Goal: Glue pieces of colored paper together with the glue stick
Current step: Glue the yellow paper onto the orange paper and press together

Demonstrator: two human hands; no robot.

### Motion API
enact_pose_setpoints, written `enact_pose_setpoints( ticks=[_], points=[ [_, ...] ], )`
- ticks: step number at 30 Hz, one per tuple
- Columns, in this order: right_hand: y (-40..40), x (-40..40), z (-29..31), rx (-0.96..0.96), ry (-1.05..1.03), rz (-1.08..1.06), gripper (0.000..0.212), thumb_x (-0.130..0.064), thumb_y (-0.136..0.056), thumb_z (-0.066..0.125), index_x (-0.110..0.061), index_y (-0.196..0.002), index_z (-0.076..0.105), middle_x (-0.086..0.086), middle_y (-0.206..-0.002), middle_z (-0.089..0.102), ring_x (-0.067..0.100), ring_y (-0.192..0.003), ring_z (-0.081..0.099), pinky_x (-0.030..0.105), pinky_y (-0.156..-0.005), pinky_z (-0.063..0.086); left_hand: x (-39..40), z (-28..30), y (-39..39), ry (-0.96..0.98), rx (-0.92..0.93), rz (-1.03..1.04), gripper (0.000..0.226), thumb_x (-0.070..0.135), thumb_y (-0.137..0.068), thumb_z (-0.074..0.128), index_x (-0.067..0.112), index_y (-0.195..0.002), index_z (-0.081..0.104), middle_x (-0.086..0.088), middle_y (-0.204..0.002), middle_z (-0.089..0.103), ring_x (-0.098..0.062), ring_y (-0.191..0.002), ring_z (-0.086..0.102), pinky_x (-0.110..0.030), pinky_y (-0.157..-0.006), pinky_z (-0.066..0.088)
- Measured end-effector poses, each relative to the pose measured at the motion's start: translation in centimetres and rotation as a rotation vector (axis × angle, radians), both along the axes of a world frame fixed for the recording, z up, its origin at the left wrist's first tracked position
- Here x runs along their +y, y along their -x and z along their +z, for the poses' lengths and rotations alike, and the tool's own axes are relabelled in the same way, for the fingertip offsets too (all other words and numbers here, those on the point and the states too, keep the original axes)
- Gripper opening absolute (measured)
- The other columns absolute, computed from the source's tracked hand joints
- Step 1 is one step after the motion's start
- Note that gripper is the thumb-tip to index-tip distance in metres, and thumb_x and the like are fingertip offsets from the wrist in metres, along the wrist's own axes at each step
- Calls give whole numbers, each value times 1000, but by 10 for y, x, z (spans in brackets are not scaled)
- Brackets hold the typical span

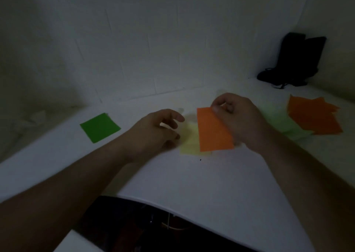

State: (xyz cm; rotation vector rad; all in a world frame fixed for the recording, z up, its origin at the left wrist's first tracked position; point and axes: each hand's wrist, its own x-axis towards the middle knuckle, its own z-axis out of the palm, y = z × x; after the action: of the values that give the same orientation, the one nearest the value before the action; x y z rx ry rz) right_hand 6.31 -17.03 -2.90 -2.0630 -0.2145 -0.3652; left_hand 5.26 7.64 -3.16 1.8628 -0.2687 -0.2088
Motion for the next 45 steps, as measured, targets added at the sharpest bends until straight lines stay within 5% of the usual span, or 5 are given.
enact_pose_setpoints(
  ticks=[8, 24, 35, 39, 45],
  points=[
    [-2, -16, -2, 69, -7, 75, 10, -21, -100, 66, -24, -91, 72, -9, -78, 71, -1, -71, 61, 18, -65, 46, -38, -4, -48, -558, -335, -123, 46, 11, -102, 45, 26, -143, 57, 5, -133, 62, -7, -110, 55, -5, -81, 36],
    [7, 27, -17, 15, -15, 92, 14, -27, -104, 59, -29, -91, 64, -16, -69, 61, -2, -60, 53, 17, -54, 40, -5, 4, -14, 22, -122, -74, 28, 38, -108, 47, 33, -134, 59, -4, -107, 74, -16, -96, 69, -35, -85, 51],
    [21, 31, -9, 122, -69, 190, 6, -31, -104, 60, -37, -106, 61, -2, -75, 65, 12, -65, 59, 36, -60, 50, 6, -18, 13, 109, -152, -65, 27, 2, -86, 76, 13, -111, 76, -13, -105, 78, -31, -100, 74, -45, -97, 58],
    [33, 14, 7, 290, -127, 426, 59, -6, -95, 71, -46, -133, 50, 10, -98, 75, 27, -87, 76, 42, -73, 64, 4, -21, 15, 251, -140, -6, 27, -4, -82, 79, 9, -106, 75, -18, -103, 76, -29, -89, 72, -54, -94, 59],
    [42, 4, -14, 256, -52, 405, 27, -1, -86, 79, -26, -96, 76, -7, -85, 73, 28, -79, 74, 38, -73, 64, 1, -19, 19, 102, -251, -124, 47, 2, -87, 78, 22, -128, 69, -16, -104, 74, -28, -76, 65, -51, -79, 57]
  ],
)
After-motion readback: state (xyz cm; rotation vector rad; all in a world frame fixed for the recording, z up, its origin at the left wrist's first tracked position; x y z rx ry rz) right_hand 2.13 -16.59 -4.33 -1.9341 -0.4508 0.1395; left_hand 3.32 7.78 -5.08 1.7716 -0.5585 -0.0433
